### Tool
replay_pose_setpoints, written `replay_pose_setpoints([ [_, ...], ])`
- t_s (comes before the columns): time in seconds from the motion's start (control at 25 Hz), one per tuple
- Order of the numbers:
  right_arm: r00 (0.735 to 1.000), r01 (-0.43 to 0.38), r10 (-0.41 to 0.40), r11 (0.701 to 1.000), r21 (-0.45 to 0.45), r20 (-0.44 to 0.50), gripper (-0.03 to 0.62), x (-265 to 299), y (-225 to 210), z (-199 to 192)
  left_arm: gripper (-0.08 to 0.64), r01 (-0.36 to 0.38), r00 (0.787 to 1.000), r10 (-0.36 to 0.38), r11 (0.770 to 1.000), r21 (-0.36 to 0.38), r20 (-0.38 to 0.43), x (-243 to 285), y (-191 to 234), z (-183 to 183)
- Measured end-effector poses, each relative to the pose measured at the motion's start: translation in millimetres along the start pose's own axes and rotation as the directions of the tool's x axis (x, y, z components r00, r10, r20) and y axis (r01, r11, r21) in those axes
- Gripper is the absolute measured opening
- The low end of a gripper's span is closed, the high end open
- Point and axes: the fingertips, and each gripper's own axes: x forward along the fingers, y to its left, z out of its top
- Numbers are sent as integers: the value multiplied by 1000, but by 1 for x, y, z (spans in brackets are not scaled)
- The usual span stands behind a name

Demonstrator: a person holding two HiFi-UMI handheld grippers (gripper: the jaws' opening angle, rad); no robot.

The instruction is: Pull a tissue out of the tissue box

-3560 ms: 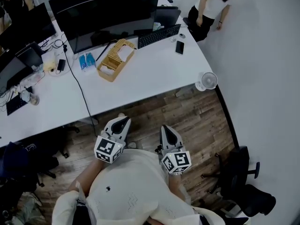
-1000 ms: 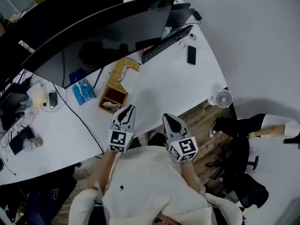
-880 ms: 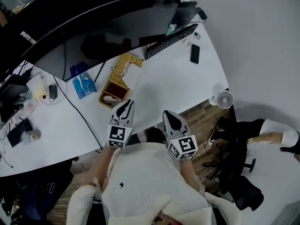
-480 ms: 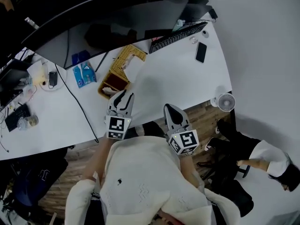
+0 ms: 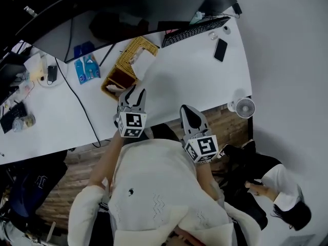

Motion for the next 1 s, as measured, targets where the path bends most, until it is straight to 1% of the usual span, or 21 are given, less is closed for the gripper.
replay_pose_setpoints([
  [0.12, 1000, 16, -16, 1000, -7, -13, 2, -4, -2, -3, 150, -28, 999, 29, 999, 23, -28, 9, 4, -7],
  [0.28, 999, 47, -47, 999, 0, -27, 2, -12, -5, -9, 164, -61, 995, 68, 994, 86, -79, 22, 9, -16],
  [0.4, 997, 76, -76, 997, 7, -33, 2, -19, -11, -14, 167, -79, 990, 91, 990, 119, -104, 35, 11, -21],
  [0.76, 988, 148, -146, 989, 31, -44, 2, -34, -25, -23, 170, -89, 981, 122, 975, 203, -154, 64, 12, -26],
  [1.0, 984, 171, -169, 984, 43, -48, 2, -40, -31, -27, 173, -101, 974, 143, 969, 227, -175, 73, 13, -27],
])
